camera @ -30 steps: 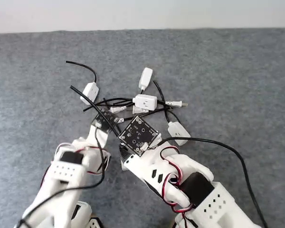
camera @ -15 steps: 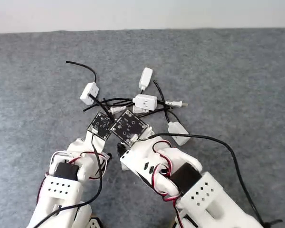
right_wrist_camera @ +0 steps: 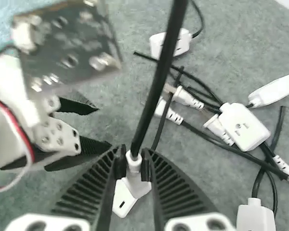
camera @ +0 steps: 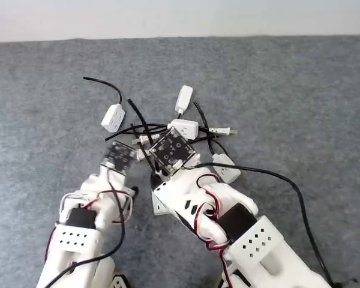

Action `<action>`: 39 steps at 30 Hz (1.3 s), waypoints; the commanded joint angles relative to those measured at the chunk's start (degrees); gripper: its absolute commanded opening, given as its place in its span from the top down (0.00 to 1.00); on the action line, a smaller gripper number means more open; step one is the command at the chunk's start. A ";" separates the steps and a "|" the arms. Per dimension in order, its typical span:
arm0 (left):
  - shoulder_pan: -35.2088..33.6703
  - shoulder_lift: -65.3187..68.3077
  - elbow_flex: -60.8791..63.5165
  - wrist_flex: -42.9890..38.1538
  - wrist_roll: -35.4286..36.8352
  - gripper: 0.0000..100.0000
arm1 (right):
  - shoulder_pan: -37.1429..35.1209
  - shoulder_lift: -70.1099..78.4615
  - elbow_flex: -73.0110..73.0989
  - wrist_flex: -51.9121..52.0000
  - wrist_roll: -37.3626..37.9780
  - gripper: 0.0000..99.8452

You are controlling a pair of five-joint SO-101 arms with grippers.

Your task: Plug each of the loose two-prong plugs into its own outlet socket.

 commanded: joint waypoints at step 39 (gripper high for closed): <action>-11.08 -0.97 -2.95 -3.60 8.70 0.81 | -0.75 13.05 4.66 -17.10 1.23 0.99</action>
